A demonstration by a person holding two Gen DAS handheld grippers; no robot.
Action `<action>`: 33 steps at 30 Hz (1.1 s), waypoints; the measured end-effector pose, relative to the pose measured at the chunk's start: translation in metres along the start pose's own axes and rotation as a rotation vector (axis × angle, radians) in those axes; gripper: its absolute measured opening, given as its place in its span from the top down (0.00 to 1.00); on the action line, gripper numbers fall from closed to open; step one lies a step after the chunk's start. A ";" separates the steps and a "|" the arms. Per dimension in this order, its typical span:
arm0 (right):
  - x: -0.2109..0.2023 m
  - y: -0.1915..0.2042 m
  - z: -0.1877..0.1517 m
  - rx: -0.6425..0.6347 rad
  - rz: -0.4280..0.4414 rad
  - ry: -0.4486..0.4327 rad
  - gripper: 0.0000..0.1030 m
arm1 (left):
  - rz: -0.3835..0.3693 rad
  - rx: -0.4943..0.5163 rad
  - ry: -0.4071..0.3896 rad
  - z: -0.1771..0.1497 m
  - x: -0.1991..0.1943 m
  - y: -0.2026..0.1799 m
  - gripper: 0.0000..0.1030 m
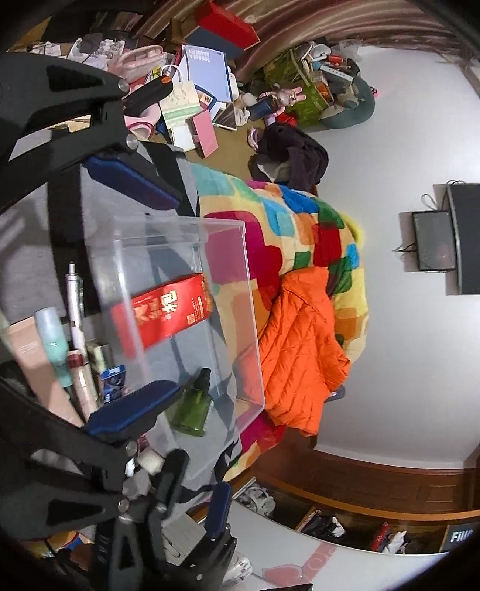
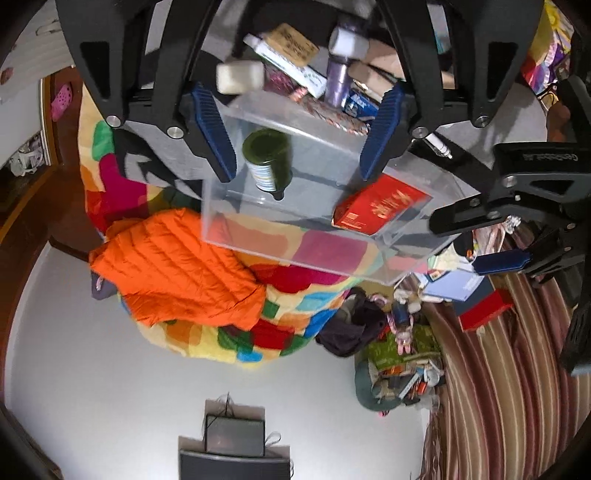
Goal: Organize objects
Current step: 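Drop the red packet into the clear box with the left gripper while the right drops the green bottle in, then grasp the blue tape roll with the left gripper while the right grasps the white tape roll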
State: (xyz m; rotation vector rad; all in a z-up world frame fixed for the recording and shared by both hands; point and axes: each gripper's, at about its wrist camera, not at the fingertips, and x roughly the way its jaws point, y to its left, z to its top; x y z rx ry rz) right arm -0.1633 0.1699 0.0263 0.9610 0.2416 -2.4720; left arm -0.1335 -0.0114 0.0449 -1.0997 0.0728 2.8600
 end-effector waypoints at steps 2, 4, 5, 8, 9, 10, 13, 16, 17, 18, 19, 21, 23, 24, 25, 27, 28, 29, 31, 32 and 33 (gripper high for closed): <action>-0.008 -0.004 -0.004 0.009 -0.005 -0.010 0.34 | 0.002 0.011 -0.008 -0.008 -0.008 -0.003 0.08; -0.015 -0.010 -0.011 0.017 -0.017 -0.018 0.34 | 0.002 0.018 -0.011 -0.017 -0.013 -0.006 0.07; -0.017 -0.012 -0.014 0.022 -0.027 -0.022 0.34 | -0.003 0.021 -0.008 -0.022 -0.015 -0.008 0.07; -0.022 -0.019 -0.027 0.038 -0.053 -0.018 0.31 | -0.026 0.022 0.012 -0.037 -0.016 -0.013 0.07; -0.023 -0.022 -0.031 0.040 -0.062 -0.015 0.30 | -0.036 0.022 0.021 -0.043 -0.016 -0.014 0.07; -0.023 -0.025 -0.037 0.042 -0.077 -0.009 0.30 | -0.044 0.023 0.030 -0.049 -0.015 -0.016 0.07; -0.018 -0.037 -0.051 0.064 -0.095 0.020 0.30 | -0.048 0.038 0.048 -0.061 -0.014 -0.023 0.07; -0.005 -0.049 -0.060 0.096 -0.100 0.059 0.30 | -0.053 0.051 0.059 -0.072 -0.014 -0.031 0.07; -0.002 -0.052 -0.063 0.108 -0.095 0.069 0.30 | -0.059 0.051 0.055 -0.077 -0.016 -0.034 0.07; 0.003 -0.056 -0.065 0.121 -0.085 0.077 0.30 | -0.064 0.049 0.051 -0.081 -0.018 -0.037 0.07; 0.009 -0.058 -0.066 0.133 -0.072 0.091 0.30 | -0.074 0.046 0.047 -0.086 -0.020 -0.039 0.07; 0.018 -0.061 -0.067 0.151 -0.054 0.112 0.30 | -0.090 0.041 0.050 -0.093 -0.022 -0.042 0.07; 0.027 -0.061 -0.068 0.164 -0.038 0.134 0.30 | -0.097 0.049 0.051 -0.100 -0.024 -0.048 0.07; 0.032 -0.061 -0.068 0.170 -0.028 0.142 0.31 | -0.091 0.053 0.048 -0.103 -0.025 -0.050 0.08; 0.034 -0.059 -0.068 0.171 -0.018 0.147 0.31 | -0.086 0.055 0.043 -0.105 -0.027 -0.052 0.10; 0.040 -0.057 -0.069 0.170 -0.004 0.158 0.36 | -0.097 0.063 0.044 -0.108 -0.029 -0.057 0.22; 0.044 -0.056 -0.069 0.171 0.002 0.169 0.42 | -0.108 0.065 0.050 -0.109 -0.029 -0.058 0.25; 0.046 -0.055 -0.069 0.173 0.009 0.178 0.49 | -0.120 0.066 0.056 -0.110 -0.028 -0.060 0.28; 0.052 -0.054 -0.071 0.182 0.021 0.194 0.59 | -0.133 0.068 0.060 -0.111 -0.026 -0.064 0.34; 0.053 -0.054 -0.071 0.185 0.022 0.196 0.64 | -0.151 0.069 0.066 -0.112 -0.025 -0.066 0.37; 0.054 -0.054 -0.072 0.188 0.018 0.194 0.64 | -0.158 0.070 0.070 -0.113 -0.024 -0.067 0.39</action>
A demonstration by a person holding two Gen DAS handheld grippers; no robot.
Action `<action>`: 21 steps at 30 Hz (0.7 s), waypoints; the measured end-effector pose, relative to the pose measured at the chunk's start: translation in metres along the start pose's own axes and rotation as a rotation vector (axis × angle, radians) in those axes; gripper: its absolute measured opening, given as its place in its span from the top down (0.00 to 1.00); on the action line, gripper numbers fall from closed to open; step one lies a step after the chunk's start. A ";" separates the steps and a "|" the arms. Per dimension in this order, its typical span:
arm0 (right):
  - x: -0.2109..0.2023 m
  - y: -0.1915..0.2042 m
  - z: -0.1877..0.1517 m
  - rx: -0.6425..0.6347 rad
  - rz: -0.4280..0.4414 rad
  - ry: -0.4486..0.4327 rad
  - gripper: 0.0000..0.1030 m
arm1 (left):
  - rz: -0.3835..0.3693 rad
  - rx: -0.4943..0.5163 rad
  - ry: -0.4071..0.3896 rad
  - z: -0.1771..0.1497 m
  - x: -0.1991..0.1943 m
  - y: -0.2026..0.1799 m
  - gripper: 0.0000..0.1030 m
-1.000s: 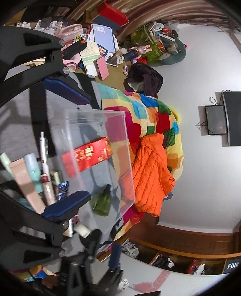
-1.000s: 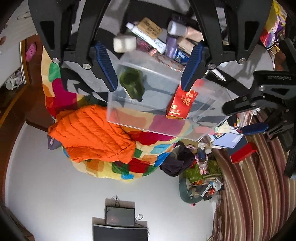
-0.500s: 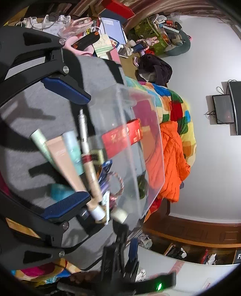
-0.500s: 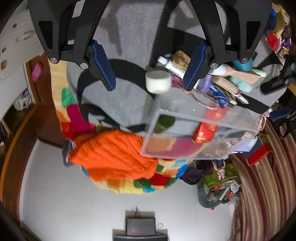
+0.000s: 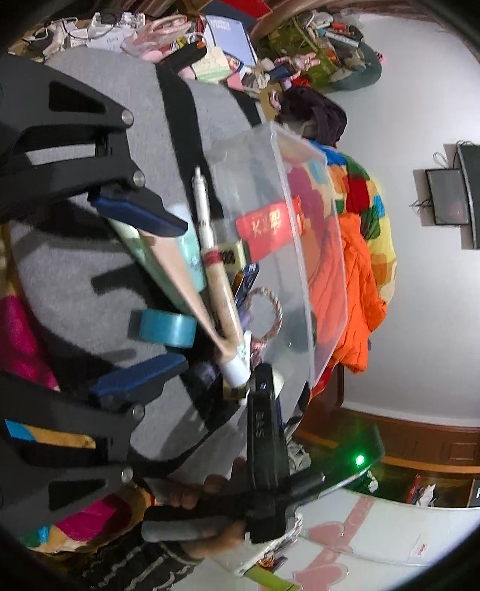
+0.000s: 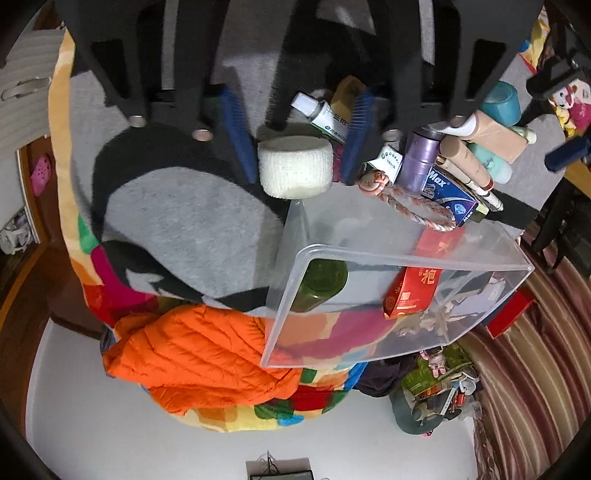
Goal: Organize objects
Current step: 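Grasp the blue tape roll with the left gripper while the right grasps the white tape roll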
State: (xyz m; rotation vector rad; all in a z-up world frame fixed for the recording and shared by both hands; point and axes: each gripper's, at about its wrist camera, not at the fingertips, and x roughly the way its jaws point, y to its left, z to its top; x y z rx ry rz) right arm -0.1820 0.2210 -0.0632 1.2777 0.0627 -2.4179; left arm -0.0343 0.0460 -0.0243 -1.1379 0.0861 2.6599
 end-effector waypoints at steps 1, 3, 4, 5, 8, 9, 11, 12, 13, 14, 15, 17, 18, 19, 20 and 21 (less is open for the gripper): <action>0.000 0.000 -0.001 0.004 0.000 -0.005 0.65 | -0.005 0.002 0.004 -0.001 0.002 -0.002 0.40; -0.003 0.000 -0.002 0.010 0.002 -0.015 0.65 | -0.013 0.010 0.017 -0.002 0.009 -0.005 0.44; -0.005 0.000 -0.003 0.010 -0.002 -0.021 0.65 | -0.015 0.013 0.024 -0.002 0.012 -0.007 0.45; -0.007 -0.001 -0.004 0.011 -0.005 -0.025 0.65 | -0.011 0.017 0.029 -0.002 0.015 -0.008 0.46; -0.017 -0.004 -0.008 0.018 0.008 -0.037 0.65 | -0.004 0.013 0.030 -0.001 0.022 -0.010 0.50; -0.020 -0.004 -0.010 0.019 0.008 -0.041 0.65 | -0.011 0.008 0.035 -0.001 0.024 -0.010 0.53; -0.029 -0.003 -0.014 0.011 0.000 -0.055 0.65 | -0.025 0.003 0.047 -0.001 0.031 -0.011 0.61; -0.032 -0.003 -0.016 0.008 -0.003 -0.062 0.65 | -0.027 0.005 0.047 -0.001 0.033 -0.012 0.70; -0.037 -0.002 -0.018 0.003 -0.006 -0.071 0.65 | -0.025 0.008 0.048 -0.001 0.034 -0.012 0.74; -0.040 -0.002 -0.019 0.000 -0.006 -0.076 0.65 | -0.024 0.009 0.056 -0.001 0.036 -0.012 0.83; -0.044 -0.001 -0.021 -0.005 -0.005 -0.084 0.65 | -0.028 0.002 0.063 -0.001 0.037 -0.012 0.83; -0.053 0.003 -0.023 -0.018 -0.004 -0.101 0.65 | -0.045 -0.018 0.053 -0.002 0.034 -0.008 0.83; -0.056 0.004 -0.024 -0.026 -0.002 -0.109 0.65 | -0.056 -0.025 0.051 -0.003 0.032 -0.007 0.83; -0.061 0.007 -0.024 -0.033 0.003 -0.119 0.65 | -0.060 -0.031 0.047 -0.003 0.029 -0.005 0.83; -0.064 0.009 -0.024 -0.037 0.009 -0.125 0.65 | -0.060 -0.034 0.037 -0.003 0.024 -0.004 0.83; -0.067 0.011 -0.024 -0.040 0.015 -0.130 0.65 | -0.057 -0.034 0.031 -0.002 0.021 -0.003 0.83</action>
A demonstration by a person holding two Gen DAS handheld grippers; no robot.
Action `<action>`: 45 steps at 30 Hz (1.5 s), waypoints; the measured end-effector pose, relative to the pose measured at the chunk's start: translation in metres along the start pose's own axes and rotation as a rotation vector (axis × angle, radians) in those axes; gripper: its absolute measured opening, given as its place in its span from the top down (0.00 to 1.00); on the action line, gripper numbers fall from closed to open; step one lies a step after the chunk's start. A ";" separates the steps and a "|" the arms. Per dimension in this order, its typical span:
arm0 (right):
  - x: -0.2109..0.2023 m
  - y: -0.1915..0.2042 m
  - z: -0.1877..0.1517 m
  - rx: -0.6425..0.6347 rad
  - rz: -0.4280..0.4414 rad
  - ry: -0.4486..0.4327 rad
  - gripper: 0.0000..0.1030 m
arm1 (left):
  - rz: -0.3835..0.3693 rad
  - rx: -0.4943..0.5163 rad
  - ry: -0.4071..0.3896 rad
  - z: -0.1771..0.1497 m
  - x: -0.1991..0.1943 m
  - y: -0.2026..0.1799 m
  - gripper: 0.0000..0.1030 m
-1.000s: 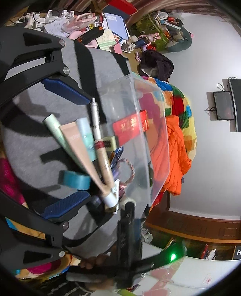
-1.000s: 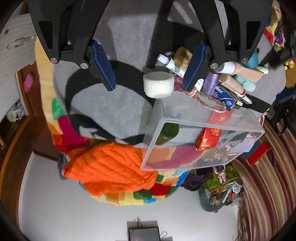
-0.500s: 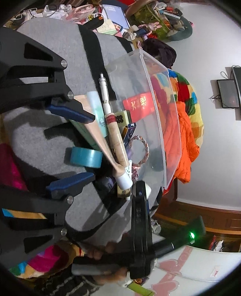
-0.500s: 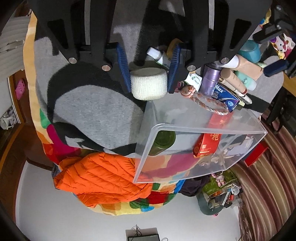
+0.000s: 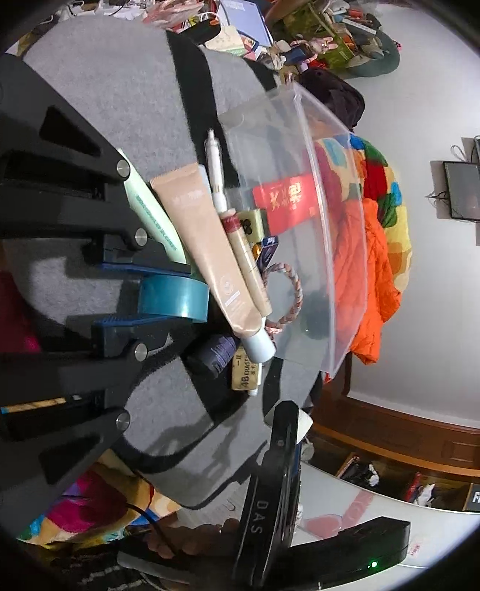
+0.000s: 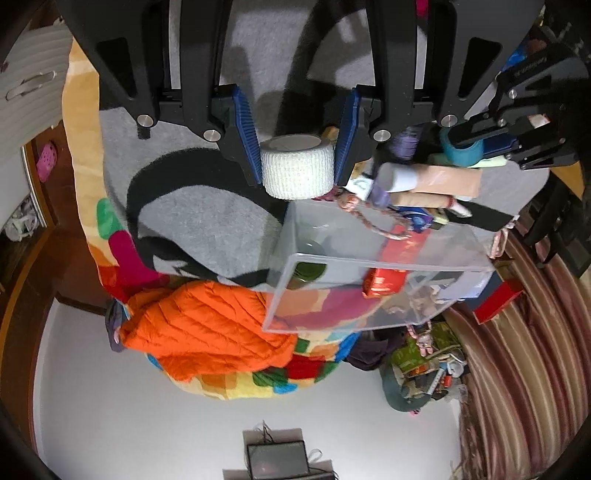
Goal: Organize objects
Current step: 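Grasp the blue tape roll with the left gripper while the right grasps the white tape roll, then release the blue tape into the box with the left gripper while the right releases the white tape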
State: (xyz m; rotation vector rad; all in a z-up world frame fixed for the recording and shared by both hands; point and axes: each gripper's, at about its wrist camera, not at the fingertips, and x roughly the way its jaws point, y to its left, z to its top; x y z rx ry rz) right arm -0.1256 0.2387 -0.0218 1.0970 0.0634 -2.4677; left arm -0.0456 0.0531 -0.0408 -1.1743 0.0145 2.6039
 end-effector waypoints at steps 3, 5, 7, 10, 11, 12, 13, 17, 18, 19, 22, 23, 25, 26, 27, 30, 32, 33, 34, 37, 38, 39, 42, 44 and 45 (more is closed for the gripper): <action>-0.008 0.006 0.003 -0.006 0.019 -0.022 0.65 | 0.009 -0.006 -0.029 0.003 -0.013 0.003 0.83; -0.012 0.011 0.006 -0.010 0.028 -0.040 0.65 | 0.020 -0.009 -0.050 0.008 -0.022 0.005 0.83; -0.016 0.015 0.010 -0.011 0.037 -0.056 0.65 | 0.032 -0.017 -0.076 0.014 -0.029 0.009 0.83; -0.020 0.021 0.017 -0.011 0.053 -0.083 0.65 | 0.075 -0.043 -0.133 0.026 -0.042 0.018 0.83; -0.021 0.023 0.019 -0.011 0.056 -0.090 0.65 | 0.081 -0.047 -0.145 0.029 -0.045 0.020 0.83; -0.022 0.025 0.022 -0.011 0.059 -0.098 0.65 | 0.085 -0.055 -0.162 0.035 -0.048 0.024 0.83; -0.023 0.028 0.026 -0.014 0.063 -0.108 0.65 | 0.088 -0.062 -0.175 0.039 -0.051 0.026 0.83; -0.025 0.038 0.039 -0.028 0.067 -0.143 0.65 | 0.116 -0.079 -0.237 0.060 -0.061 0.038 0.83; -0.024 0.040 0.043 -0.032 0.067 -0.151 0.65 | 0.119 -0.081 -0.245 0.064 -0.062 0.041 0.83; -0.023 0.042 0.048 -0.035 0.066 -0.159 0.65 | 0.123 -0.084 -0.254 0.070 -0.063 0.044 0.83; -0.016 0.047 0.058 -0.040 0.066 -0.161 0.65 | 0.136 -0.098 -0.261 0.082 -0.058 0.054 0.83; -0.012 0.049 0.062 -0.041 0.065 -0.159 0.65 | 0.140 -0.104 -0.261 0.085 -0.054 0.057 0.83; -0.004 0.052 0.068 -0.044 0.060 -0.151 0.65 | 0.157 -0.109 -0.252 0.088 -0.045 0.062 0.83; 0.001 0.053 0.070 -0.046 0.054 -0.146 0.65 | 0.173 -0.107 -0.238 0.091 -0.037 0.065 0.83; 0.006 0.054 0.073 -0.046 0.049 -0.138 0.65 | 0.180 -0.108 -0.223 0.093 -0.029 0.068 0.83; 0.025 0.053 0.080 -0.035 0.049 -0.105 0.65 | 0.180 -0.115 -0.179 0.097 -0.010 0.076 0.83; 0.037 0.052 0.082 -0.028 0.046 -0.078 0.65 | 0.166 -0.125 -0.149 0.099 0.001 0.081 0.83; 0.044 0.052 0.083 -0.026 0.046 -0.063 0.65 | 0.163 -0.129 -0.139 0.100 0.005 0.083 0.83; 0.048 0.051 0.083 -0.026 0.047 -0.052 0.65 | 0.161 -0.130 -0.131 0.101 0.009 0.084 0.83; 0.064 0.050 0.084 -0.028 0.038 -0.014 0.65 | 0.164 -0.127 -0.106 0.105 0.018 0.088 0.83; 0.069 0.050 0.085 -0.029 0.037 -0.001 0.65 | 0.163 -0.129 -0.094 0.107 0.022 0.090 0.83; 0.075 0.050 0.085 -0.028 0.038 0.017 0.65 | 0.158 -0.129 -0.083 0.108 0.024 0.091 0.83; 0.088 0.050 0.085 -0.025 0.038 0.052 0.65 | 0.157 -0.126 -0.052 0.110 0.032 0.092 0.83; 0.094 0.050 0.084 -0.024 0.032 0.068 0.65 | 0.161 -0.119 -0.038 0.111 0.037 0.092 0.83; 0.096 0.050 0.084 -0.022 0.032 0.069 0.65 | 0.162 -0.117 -0.035 0.111 0.039 0.092 0.83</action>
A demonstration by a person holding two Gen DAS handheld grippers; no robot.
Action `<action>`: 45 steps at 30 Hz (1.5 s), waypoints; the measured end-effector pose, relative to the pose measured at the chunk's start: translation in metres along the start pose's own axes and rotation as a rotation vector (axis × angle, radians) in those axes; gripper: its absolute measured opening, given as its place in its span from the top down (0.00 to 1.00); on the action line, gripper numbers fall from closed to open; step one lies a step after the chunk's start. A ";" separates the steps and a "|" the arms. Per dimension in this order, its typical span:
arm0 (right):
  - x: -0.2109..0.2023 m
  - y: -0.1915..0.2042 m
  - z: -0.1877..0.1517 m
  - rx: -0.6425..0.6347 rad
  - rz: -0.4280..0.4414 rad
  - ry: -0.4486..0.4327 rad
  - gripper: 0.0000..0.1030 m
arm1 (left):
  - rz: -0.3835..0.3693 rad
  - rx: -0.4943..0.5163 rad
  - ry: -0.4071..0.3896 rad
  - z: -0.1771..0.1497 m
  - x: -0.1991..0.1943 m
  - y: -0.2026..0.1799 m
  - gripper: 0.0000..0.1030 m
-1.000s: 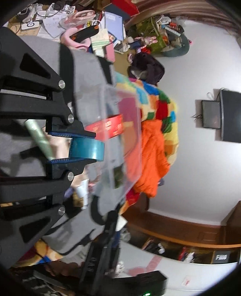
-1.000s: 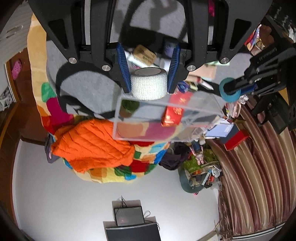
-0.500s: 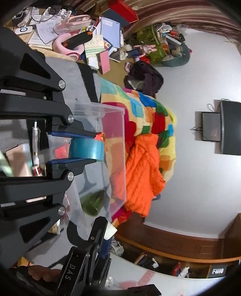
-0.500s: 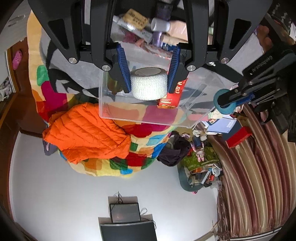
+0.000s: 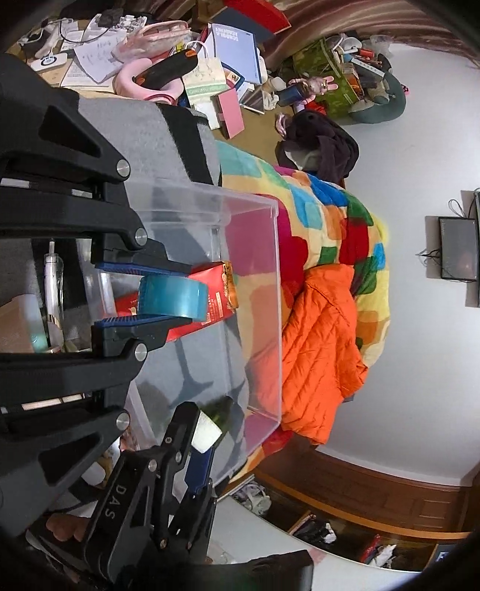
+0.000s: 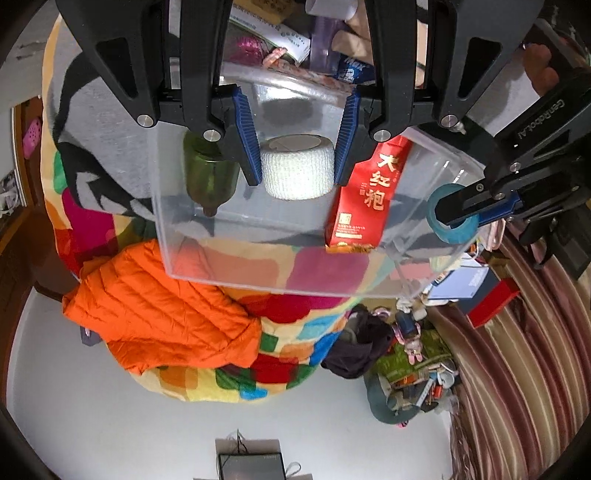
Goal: Organize objects
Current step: 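Release the blue tape into the box with the left gripper while the right releases the white tape, then grasp the mint-green tube with the left gripper while the right grasps the beige stick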
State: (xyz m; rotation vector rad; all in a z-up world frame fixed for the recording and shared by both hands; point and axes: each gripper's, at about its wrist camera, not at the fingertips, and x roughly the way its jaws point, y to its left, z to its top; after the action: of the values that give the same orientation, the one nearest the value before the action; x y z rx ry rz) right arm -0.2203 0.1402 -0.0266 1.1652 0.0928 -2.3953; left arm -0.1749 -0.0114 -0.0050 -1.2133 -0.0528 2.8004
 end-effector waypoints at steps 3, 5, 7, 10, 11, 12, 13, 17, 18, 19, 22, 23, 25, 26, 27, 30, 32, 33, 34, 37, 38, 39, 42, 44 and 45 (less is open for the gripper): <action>0.001 0.000 0.001 0.008 0.005 0.004 0.64 | -0.002 0.003 0.009 0.000 0.003 -0.001 0.83; 0.001 0.000 0.000 0.011 -0.001 0.007 0.64 | -0.008 0.008 0.013 -0.001 0.003 -0.002 0.82; -0.002 0.000 0.000 0.007 -0.001 0.005 0.64 | -0.006 0.016 0.008 -0.002 0.000 -0.005 0.79; -0.007 0.000 -0.001 0.004 0.008 0.002 0.59 | -0.001 0.032 -0.008 -0.003 -0.006 -0.009 0.68; -0.009 -0.001 -0.001 0.005 0.011 -0.002 0.55 | 0.001 0.038 -0.020 -0.004 -0.011 -0.010 0.65; -0.011 -0.001 -0.002 0.005 0.015 -0.006 0.54 | -0.001 0.041 -0.026 -0.004 -0.014 -0.011 0.62; -0.015 0.000 -0.003 0.006 0.020 -0.013 0.51 | -0.005 0.041 -0.034 -0.004 -0.018 -0.011 0.60; -0.032 0.000 -0.004 0.003 0.025 -0.044 0.50 | -0.003 0.027 -0.062 -0.005 -0.032 -0.009 0.33; -0.036 0.000 -0.004 0.000 0.025 -0.053 0.50 | 0.004 0.026 -0.075 -0.006 -0.038 -0.009 0.28; -0.043 -0.001 -0.005 -0.005 0.021 -0.066 0.50 | 0.008 0.027 -0.087 -0.007 -0.042 -0.009 0.26; -0.062 -0.001 -0.011 -0.019 0.003 -0.108 0.43 | 0.013 0.038 -0.112 -0.013 -0.058 -0.008 0.17; -0.068 -0.001 -0.013 -0.023 -0.005 -0.120 0.41 | 0.009 0.037 -0.118 -0.015 -0.062 -0.007 0.13; -0.080 -0.003 -0.018 -0.038 -0.029 -0.146 0.39 | -0.001 0.030 -0.123 -0.020 -0.068 -0.006 0.10; -0.084 -0.004 -0.021 -0.044 -0.041 -0.154 0.39 | -0.009 0.030 -0.119 -0.024 -0.070 -0.006 0.09; -0.088 -0.005 -0.024 -0.049 -0.051 -0.161 0.38 | -0.015 0.034 -0.114 -0.029 -0.072 -0.006 0.09; -0.097 -0.011 -0.036 -0.052 -0.071 -0.160 0.38 | -0.021 0.042 -0.091 -0.044 -0.071 -0.007 0.09; -0.097 -0.016 -0.048 -0.051 -0.079 -0.142 0.38 | -0.030 0.047 -0.056 -0.057 -0.066 -0.008 0.09; -0.096 -0.019 -0.053 -0.051 -0.084 -0.131 0.38 | -0.030 0.049 -0.032 -0.065 -0.062 -0.008 0.09; -0.093 -0.022 -0.060 -0.047 -0.092 -0.114 0.38 | -0.027 0.052 -0.010 -0.073 -0.058 -0.008 0.09; -0.081 -0.030 -0.079 -0.043 -0.105 -0.061 0.38 | -0.033 0.052 0.046 -0.092 -0.047 -0.009 0.09; -0.076 -0.032 -0.084 -0.044 -0.108 -0.041 0.38 | -0.035 0.052 0.057 -0.097 -0.045 -0.009 0.09; -0.070 -0.032 -0.088 -0.044 -0.109 -0.024 0.38 | -0.038 0.051 0.072 -0.102 -0.042 -0.009 0.09; -0.055 -0.032 -0.098 -0.056 -0.100 0.012 0.40 | -0.053 0.048 0.100 -0.114 -0.038 -0.012 0.10; -0.048 -0.031 -0.100 -0.065 -0.091 0.026 0.48 | -0.076 0.045 0.104 -0.121 -0.037 -0.015 0.13; -0.045 -0.029 -0.101 -0.069 -0.081 0.032 0.51 | -0.080 0.047 0.102 -0.123 -0.038 -0.017 0.19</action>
State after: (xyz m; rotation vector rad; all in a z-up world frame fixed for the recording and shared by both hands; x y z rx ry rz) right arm -0.1362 0.2097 -0.0607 1.1895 0.2363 -2.4231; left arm -0.0580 0.0013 -0.0600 -1.3098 -0.0274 2.6523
